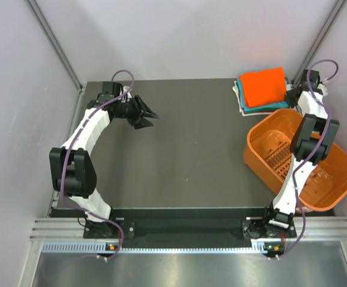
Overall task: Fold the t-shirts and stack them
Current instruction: Neatly place the folded tshirt to the corner
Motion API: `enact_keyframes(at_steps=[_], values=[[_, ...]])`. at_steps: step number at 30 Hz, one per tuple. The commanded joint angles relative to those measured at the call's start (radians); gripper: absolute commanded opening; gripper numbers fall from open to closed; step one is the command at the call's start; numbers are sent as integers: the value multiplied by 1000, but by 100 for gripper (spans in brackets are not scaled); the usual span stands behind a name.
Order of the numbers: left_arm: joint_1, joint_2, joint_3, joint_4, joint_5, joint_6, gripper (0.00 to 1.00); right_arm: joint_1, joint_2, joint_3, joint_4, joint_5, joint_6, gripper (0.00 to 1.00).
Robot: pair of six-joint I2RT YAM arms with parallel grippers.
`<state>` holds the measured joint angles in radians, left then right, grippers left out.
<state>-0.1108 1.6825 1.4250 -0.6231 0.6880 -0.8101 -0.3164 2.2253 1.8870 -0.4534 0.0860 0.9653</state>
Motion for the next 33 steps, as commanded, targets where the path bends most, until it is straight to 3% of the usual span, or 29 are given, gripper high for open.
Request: enact_keyframes(at_steps=[1,7,18,22,28,29,30,31,33], values=[[7,-15,23,14,12,2,52,-3,-69,-2,-59,37,-7,1],[7,-1,38,25,15,-11,52,-1,-73,-12,-60,43,-8,5],[7,-9,68,16,5,-12,52,0,-95,-9,-128,64,9,1],[6,-17,57,14,7,-11,52,0,-92,-8,-114,58,7,8],[6,2,158,-56,-42,74,52,0,-128,76,-178,66,-79,50],[7,9,193,-102,-56,116,52,3,-136,96,-201,66,-106,74],[7,25,266,-118,-83,138,52,4,-160,131,-246,67,-121,90],[7,29,302,-134,-96,158,52,11,-179,145,-264,67,-143,99],[5,29,380,-159,-114,210,53,23,-235,185,-322,73,-210,100]])
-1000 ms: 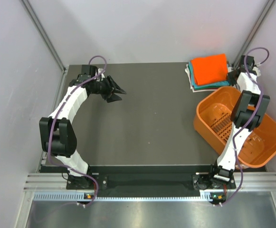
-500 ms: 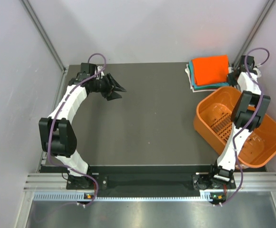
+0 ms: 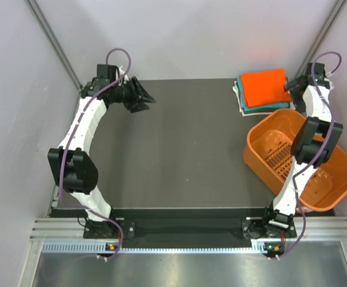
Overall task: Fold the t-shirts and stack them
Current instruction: Neatly place the folded tshirt to the corner, then reset both grippers
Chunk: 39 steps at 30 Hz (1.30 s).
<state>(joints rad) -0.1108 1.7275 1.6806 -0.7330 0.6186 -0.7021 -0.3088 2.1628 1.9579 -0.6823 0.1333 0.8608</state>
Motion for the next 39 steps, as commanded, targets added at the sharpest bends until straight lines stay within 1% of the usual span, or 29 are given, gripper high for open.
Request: enact_keyframes(at_steps=[1,3,5,8,9,11,12,14,18,20,22,26,28,30,31,32,33,34,36,39], values=[[6,-19,137,-48,-55,113,53,23,-191,124,-108,17,-127,100],[5,-28,163,-46,-60,125,54,31,-268,127,-146,-10,-187,100],[3,-31,166,-46,-60,125,54,48,-328,96,-155,-40,-244,100],[0,-40,148,-46,-60,125,54,86,-510,-16,-137,-110,-308,100],[0,-52,145,-46,-60,125,54,97,-546,-80,-116,-130,-319,100],[-1,-77,142,-46,-60,125,54,131,-636,-135,-109,-214,-342,100],[-1,-106,146,-46,-60,125,54,141,-662,-183,-114,-298,-347,100],[-6,-132,177,-46,-60,125,54,169,-740,-221,-126,-391,-377,100],[-12,-184,171,-46,-60,125,54,198,-892,-352,-109,-509,-359,100],[-12,-213,112,-46,-60,125,54,206,-952,-385,-129,-543,-330,100],[-12,-259,43,-46,-60,125,54,211,-980,-393,-161,-554,-332,100],[-15,-330,-51,-46,-60,125,54,212,-1049,-401,-223,-502,-368,100],[-21,-332,-59,-46,-60,125,54,214,-1051,-399,-235,-495,-381,100],[-58,-312,-35,-46,-60,125,54,214,-1043,-399,-241,-494,-378,100],[-79,-299,8,-46,-60,125,54,215,-1038,-399,-240,-495,-370,100],[-105,-269,34,-46,-60,125,54,215,-1040,-402,-229,-498,-367,100],[-160,-250,59,-46,-60,125,54,215,-1040,-406,-224,-500,-361,100],[-185,-232,105,-46,-60,125,54,215,-1038,-406,-223,-500,-356,99],[-226,-195,131,-46,-60,125,54,215,-1032,-406,-223,-500,-350,100],[-236,-198,120,-46,-60,125,54,215,-1043,-430,-206,-500,-336,100]])
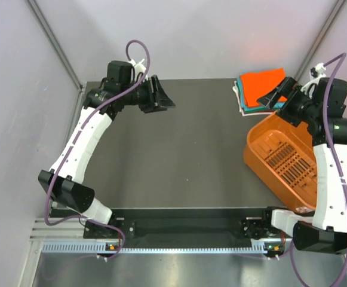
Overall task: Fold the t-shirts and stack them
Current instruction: Reset both grippers
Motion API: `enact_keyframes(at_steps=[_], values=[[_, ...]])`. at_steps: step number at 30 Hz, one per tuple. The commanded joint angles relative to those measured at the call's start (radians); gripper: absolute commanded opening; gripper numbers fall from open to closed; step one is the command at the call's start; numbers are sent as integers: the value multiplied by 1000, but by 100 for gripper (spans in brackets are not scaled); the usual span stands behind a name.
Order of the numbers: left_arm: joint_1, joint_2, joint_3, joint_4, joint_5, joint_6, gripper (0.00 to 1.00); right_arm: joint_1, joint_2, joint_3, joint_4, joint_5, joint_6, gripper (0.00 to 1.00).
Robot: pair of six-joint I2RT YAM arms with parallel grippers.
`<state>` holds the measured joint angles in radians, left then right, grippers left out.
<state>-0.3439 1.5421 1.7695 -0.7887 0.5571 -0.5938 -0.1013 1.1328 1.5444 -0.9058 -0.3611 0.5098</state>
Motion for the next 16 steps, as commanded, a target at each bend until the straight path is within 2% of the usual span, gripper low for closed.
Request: enact_keyframes(at_steps=[1,10,16], values=[[-1,-19,16,9,1,17,54,8,-18,-27,25,-7,25,100],[16,-119,-85,9,1,17,54,9,-50,-81,41,-15,42,100],[52,-134,-91,9,1,17,54,9,-65,-90,47,-7,36,99]])
